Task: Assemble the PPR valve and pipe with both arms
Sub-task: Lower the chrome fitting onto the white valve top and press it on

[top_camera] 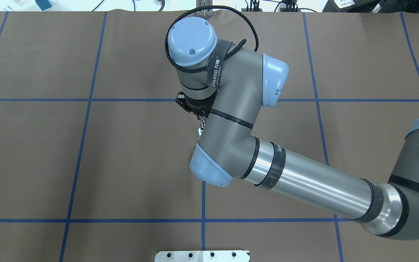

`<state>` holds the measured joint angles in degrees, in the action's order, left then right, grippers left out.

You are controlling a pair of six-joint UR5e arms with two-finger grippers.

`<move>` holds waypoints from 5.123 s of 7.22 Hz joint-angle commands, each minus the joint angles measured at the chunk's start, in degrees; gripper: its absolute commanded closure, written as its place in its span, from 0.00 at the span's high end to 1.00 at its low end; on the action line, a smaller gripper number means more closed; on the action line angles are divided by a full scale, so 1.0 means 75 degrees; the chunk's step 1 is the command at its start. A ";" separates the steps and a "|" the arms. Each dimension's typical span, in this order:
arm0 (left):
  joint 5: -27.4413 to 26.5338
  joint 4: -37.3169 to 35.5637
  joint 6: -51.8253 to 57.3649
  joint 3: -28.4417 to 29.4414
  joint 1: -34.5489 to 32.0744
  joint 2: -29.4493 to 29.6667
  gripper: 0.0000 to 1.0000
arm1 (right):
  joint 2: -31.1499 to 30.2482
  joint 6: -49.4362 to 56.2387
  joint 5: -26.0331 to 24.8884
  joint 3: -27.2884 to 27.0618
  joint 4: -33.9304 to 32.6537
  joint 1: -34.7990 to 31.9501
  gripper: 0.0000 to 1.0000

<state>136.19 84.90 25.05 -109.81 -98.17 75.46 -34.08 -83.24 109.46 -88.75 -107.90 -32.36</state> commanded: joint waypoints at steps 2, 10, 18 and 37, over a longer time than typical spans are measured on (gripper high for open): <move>0.0005 0.0000 0.0000 -0.0006 -0.0012 0.0005 1.00 | -0.0014 -0.0140 -0.0191 0.0277 0.0497 0.0119 0.00; -0.0006 0.0000 0.0000 -0.0018 0.0000 0.0005 1.00 | -0.0155 -0.0140 -0.0403 0.0279 0.0511 0.0271 0.00; 0.0005 0.0000 0.0000 -0.0018 0.0000 0.0005 1.00 | -0.0342 -0.0151 -0.0485 0.0267 0.0874 0.0354 0.00; 0.0005 0.0000 0.0012 -0.0006 0.0000 -0.0007 1.00 | -0.0389 -0.0034 -0.0497 0.0255 0.0898 0.0365 0.48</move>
<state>136.17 84.90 25.14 -109.86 -98.18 75.41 -37.00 -83.54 105.77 -86.80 -101.16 -29.61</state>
